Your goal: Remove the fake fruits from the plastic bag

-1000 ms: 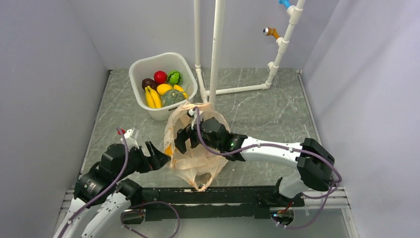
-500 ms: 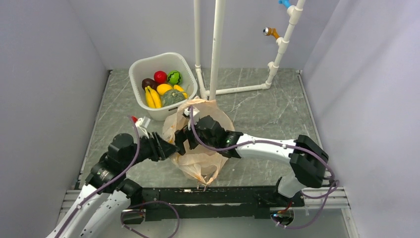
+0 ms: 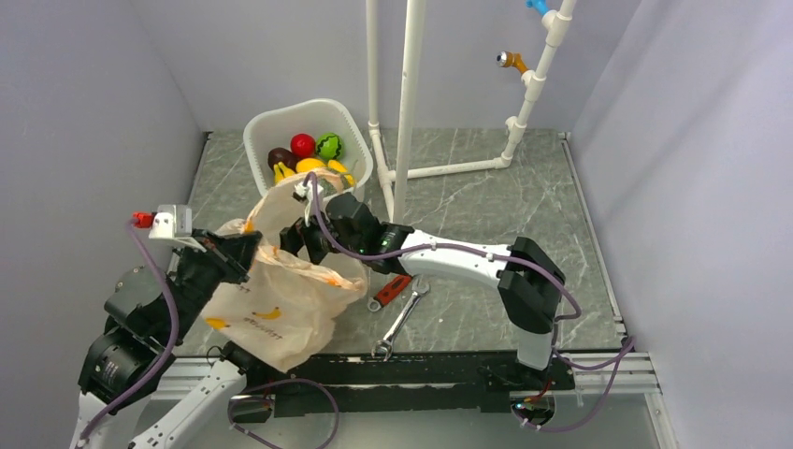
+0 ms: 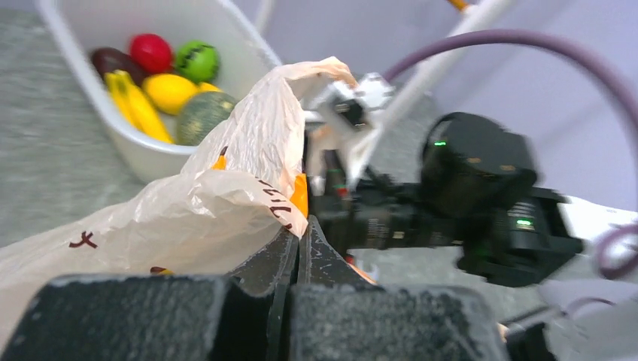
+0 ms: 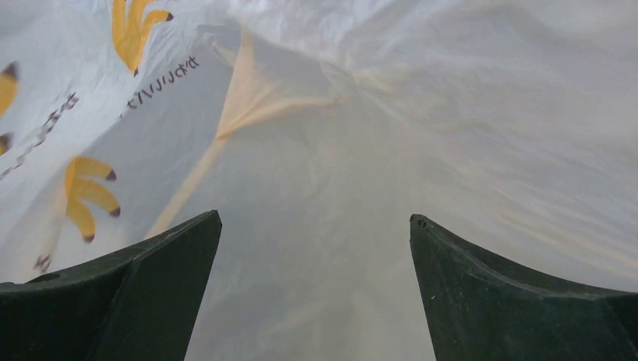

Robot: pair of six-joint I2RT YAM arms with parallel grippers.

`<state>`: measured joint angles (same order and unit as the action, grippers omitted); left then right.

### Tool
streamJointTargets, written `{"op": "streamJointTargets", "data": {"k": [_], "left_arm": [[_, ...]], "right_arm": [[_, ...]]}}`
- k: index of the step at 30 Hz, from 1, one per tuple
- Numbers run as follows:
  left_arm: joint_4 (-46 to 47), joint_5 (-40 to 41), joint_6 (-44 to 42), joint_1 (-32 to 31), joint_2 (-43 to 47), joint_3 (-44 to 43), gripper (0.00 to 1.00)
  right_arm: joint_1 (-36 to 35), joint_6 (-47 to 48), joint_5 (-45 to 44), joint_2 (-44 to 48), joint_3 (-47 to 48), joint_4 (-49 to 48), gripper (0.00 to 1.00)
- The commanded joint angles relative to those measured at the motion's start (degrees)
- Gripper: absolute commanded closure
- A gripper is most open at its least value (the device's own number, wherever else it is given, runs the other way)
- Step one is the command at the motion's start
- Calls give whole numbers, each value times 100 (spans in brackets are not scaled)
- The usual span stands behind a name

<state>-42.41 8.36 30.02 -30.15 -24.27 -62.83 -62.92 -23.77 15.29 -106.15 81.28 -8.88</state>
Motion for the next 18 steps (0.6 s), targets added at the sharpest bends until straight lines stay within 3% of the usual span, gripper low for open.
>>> {"op": "streamJointTargets", "data": {"k": [1, 5, 11, 15, 18], "left_arm": [[-492, 1219, -880, -14, -189, -80, 100], [-730, 1565, -899, -15, -324, 444, 100], [29, 1949, -871, -17, -19, 1696, 100], [-18, 2540, -612, -13, -428, 1863, 100], [-186, 3201, -313, -17, -855, 1816, 100]], "right_arm": [[33, 169, -198, 396, 278, 343, 1], [55, 608, -862, 971, -31, 794, 0], [77, 1207, -869, 2126, -606, 1114, 0], [129, 1338, -542, 2825, -886, 1327, 0], [130, 1322, -949, 3371, -1233, 1462, 0]]}}
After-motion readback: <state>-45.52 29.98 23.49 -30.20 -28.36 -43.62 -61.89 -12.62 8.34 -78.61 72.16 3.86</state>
